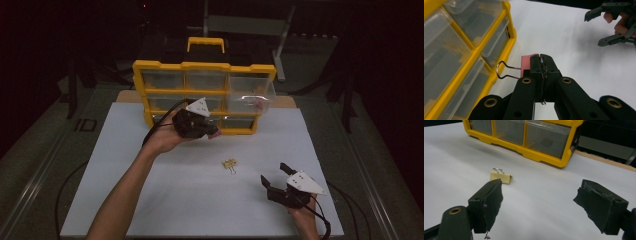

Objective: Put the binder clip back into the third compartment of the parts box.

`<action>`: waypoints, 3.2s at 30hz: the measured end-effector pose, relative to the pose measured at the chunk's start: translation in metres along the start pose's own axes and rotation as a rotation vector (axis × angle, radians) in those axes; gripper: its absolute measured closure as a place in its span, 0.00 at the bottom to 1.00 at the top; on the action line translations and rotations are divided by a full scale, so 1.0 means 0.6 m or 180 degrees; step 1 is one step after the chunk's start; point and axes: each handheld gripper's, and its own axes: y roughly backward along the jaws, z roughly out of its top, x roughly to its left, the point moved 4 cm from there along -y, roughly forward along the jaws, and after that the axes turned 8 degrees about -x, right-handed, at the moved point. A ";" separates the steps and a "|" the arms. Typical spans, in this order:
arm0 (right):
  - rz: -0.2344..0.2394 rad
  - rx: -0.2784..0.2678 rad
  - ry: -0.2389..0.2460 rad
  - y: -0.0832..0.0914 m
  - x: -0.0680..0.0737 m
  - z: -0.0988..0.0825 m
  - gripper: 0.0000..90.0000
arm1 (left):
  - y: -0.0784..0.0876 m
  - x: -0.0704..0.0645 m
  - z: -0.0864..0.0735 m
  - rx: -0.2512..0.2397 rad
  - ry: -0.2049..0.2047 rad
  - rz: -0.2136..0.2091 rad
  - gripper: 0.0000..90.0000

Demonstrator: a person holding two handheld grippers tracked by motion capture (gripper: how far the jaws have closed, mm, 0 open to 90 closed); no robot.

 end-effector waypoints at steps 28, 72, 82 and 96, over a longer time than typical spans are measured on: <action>-0.0016 -0.0138 -0.0085 0.006 -0.002 0.009 0.16 | 0.049 0.018 0.041 -0.0166 -0.0018 0.0175 0.99; -0.0026 -0.0150 -0.0045 0.006 0.001 0.010 0.14 | 0.104 0.047 0.125 -0.0366 -0.0095 0.0358 0.99; -0.0041 -0.0136 -0.0032 0.006 0.000 0.009 0.14 | 0.111 0.059 0.153 -0.0403 -0.0106 0.0436 0.99; -0.0052 -0.0136 -0.0031 0.007 -0.002 0.009 0.15 | 0.116 0.063 0.189 -0.0535 -0.0114 0.0497 0.99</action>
